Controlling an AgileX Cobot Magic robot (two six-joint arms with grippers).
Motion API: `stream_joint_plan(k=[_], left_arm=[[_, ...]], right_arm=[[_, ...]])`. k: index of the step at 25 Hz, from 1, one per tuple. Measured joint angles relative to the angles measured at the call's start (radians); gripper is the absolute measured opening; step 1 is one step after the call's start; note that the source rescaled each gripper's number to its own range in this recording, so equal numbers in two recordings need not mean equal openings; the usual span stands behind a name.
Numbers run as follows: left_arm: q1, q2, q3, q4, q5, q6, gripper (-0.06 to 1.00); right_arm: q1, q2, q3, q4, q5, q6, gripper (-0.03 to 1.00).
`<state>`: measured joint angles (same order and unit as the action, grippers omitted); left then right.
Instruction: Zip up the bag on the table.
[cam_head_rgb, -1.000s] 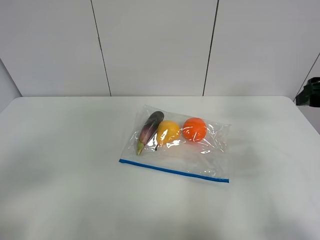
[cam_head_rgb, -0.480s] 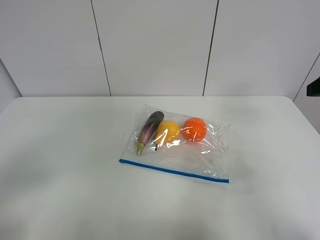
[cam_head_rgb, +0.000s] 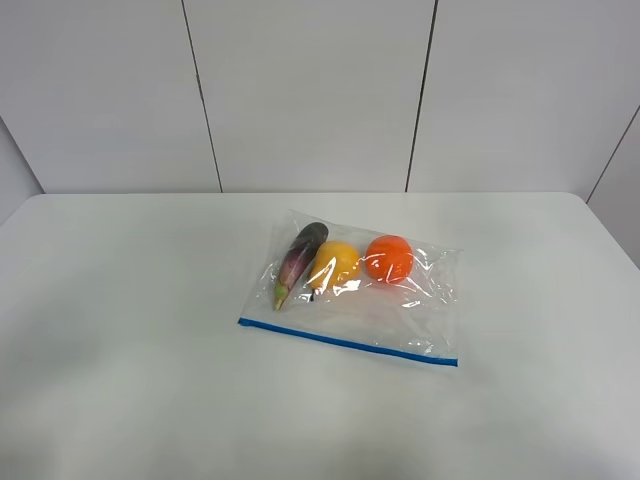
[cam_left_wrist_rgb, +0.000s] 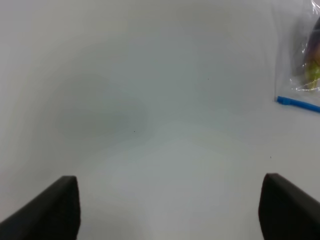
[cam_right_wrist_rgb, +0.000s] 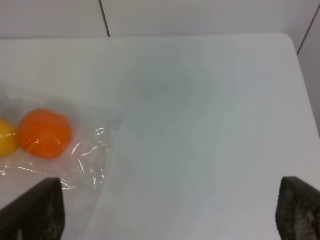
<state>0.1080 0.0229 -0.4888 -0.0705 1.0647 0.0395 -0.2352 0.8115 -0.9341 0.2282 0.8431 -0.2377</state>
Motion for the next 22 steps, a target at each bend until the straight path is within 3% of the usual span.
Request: stream_joint_plan(k=[10, 22], left_arm=[[0.000, 0.000, 0.000, 0.000, 0.000, 0.000, 0.85], [0.000, 0.000, 0.000, 0.000, 0.000, 0.000, 0.85]], right_arm=[[0.051, -0.131, 0.050, -0.046, 0.077, 0.057, 1.00], [0.051, -0.336, 0.154, -0.078, 0.128, 0.113, 1.00]])
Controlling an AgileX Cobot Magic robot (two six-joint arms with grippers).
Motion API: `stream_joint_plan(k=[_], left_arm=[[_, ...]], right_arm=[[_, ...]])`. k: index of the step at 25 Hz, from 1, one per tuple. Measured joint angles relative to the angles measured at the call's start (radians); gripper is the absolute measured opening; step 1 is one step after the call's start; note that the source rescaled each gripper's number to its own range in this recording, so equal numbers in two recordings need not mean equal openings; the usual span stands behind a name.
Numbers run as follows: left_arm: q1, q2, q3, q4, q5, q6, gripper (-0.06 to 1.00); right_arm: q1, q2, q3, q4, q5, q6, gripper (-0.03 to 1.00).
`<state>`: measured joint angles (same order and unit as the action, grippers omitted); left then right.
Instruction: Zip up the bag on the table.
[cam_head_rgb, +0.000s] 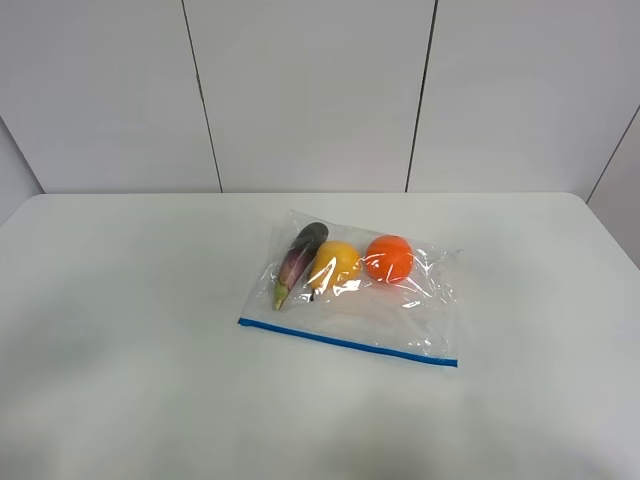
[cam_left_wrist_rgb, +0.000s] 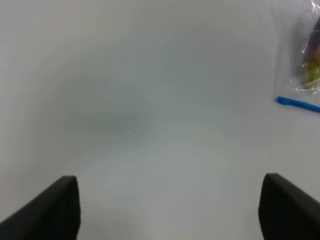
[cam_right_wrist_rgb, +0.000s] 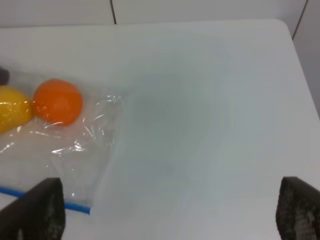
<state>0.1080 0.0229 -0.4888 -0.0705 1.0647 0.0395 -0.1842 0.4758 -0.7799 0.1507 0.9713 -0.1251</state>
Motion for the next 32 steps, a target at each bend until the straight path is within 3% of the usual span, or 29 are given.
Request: stream_joint_plan(k=[6, 16, 32], left_arm=[[0.000, 0.000, 0.000, 0.000, 0.000, 0.000, 0.85], [0.000, 0.000, 0.000, 0.000, 0.000, 0.000, 0.85], [0.000, 0.000, 0.000, 0.000, 0.000, 0.000, 0.85]], right_arm=[[0.000, -0.097, 0.011, 0.000, 0.084, 0.038, 1.00], [0.000, -0.162, 0.011, -0.015, 0.147, 0.072, 1.00], [0.001, -0.308, 0.011, -0.069, 0.150, 0.102, 1.00]])
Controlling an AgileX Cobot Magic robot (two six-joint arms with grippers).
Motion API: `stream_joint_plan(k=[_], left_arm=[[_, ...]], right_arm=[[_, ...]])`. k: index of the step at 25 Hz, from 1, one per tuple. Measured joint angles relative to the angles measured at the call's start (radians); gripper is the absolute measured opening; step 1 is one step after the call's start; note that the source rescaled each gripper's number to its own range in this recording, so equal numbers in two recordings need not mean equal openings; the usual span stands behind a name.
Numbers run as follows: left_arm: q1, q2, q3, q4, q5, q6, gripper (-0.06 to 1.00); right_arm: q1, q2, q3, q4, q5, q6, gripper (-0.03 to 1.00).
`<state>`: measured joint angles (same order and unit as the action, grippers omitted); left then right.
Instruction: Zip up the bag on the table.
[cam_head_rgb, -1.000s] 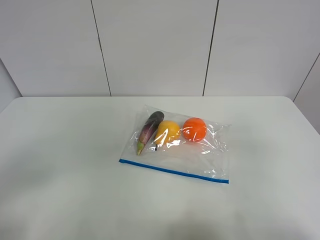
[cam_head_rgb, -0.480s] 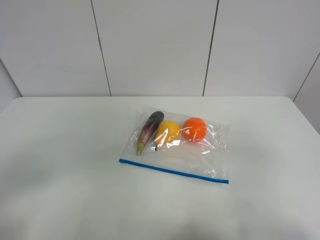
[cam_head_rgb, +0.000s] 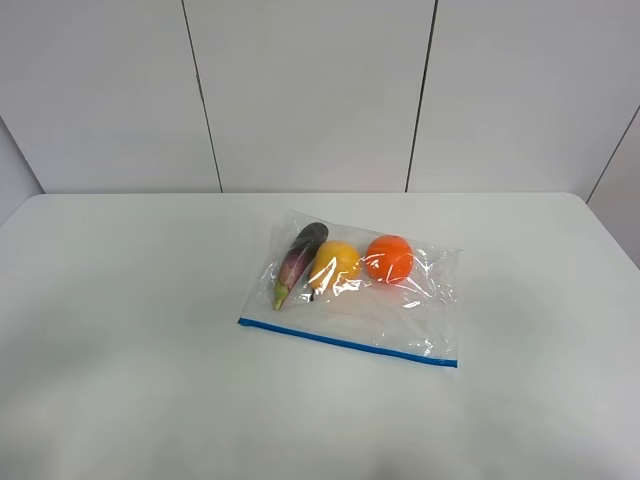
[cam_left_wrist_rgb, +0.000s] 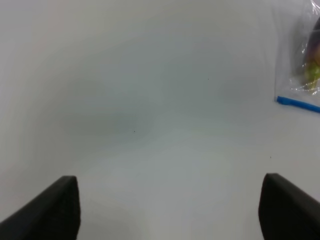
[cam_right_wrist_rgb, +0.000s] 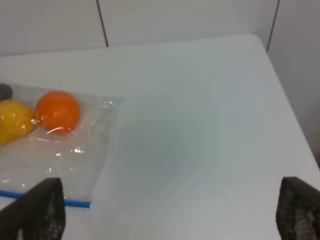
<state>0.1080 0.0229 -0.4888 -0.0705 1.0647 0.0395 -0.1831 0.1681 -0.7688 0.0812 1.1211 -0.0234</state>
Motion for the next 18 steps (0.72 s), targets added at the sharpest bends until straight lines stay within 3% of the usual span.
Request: stream_joint_plan(k=[18], left_arm=[[0.000, 0.000, 0.000, 0.000, 0.000, 0.000, 0.85]], right_arm=[[0.000, -0.167, 0.124, -0.013, -0.024, 0.006, 1.00]])
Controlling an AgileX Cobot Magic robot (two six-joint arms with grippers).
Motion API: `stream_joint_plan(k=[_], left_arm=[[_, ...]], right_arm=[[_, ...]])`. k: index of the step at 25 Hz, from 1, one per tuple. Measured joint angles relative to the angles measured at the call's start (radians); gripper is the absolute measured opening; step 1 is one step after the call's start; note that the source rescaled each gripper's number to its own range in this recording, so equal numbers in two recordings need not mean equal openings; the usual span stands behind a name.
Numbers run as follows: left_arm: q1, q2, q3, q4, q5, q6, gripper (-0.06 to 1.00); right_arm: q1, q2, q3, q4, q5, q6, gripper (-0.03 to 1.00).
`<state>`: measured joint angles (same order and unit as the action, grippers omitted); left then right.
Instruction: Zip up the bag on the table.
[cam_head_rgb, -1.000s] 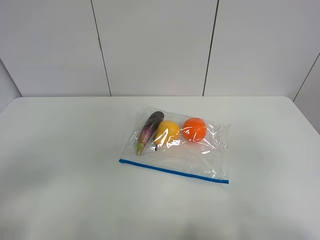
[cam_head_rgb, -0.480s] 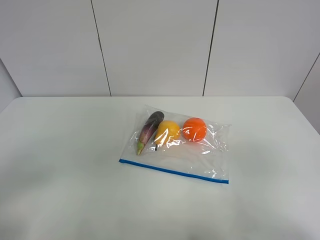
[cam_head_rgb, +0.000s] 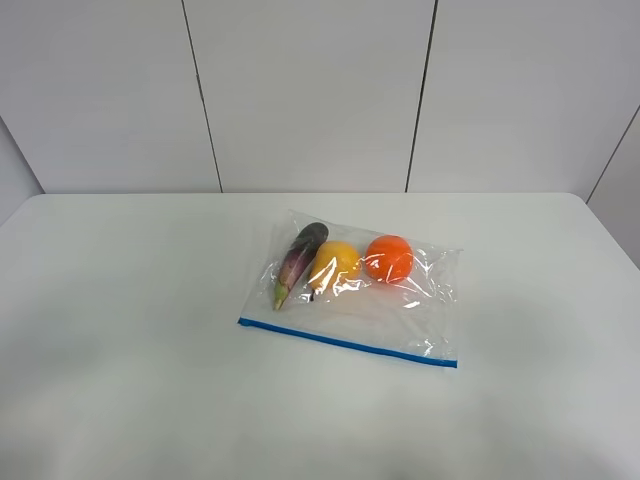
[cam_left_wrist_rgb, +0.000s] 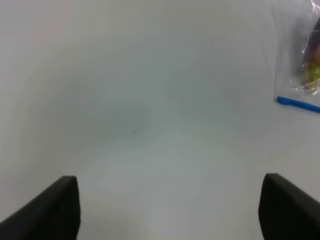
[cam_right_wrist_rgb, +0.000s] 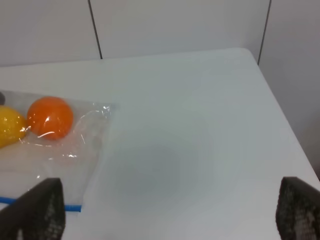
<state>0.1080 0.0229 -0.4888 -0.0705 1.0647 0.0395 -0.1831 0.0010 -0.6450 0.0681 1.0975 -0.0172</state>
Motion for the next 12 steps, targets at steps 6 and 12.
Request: stream_joint_plan(k=[6, 12], left_arm=[[0.000, 0.000, 0.000, 0.000, 0.000, 0.000, 0.85], [0.000, 0.000, 0.000, 0.000, 0.000, 0.000, 0.85]], right_arm=[[0.000, -0.008, 0.062, -0.003, 0.001, 0.002, 1.00], [0.000, -0.009, 0.121, -0.003, -0.016, 0.017, 1.00]])
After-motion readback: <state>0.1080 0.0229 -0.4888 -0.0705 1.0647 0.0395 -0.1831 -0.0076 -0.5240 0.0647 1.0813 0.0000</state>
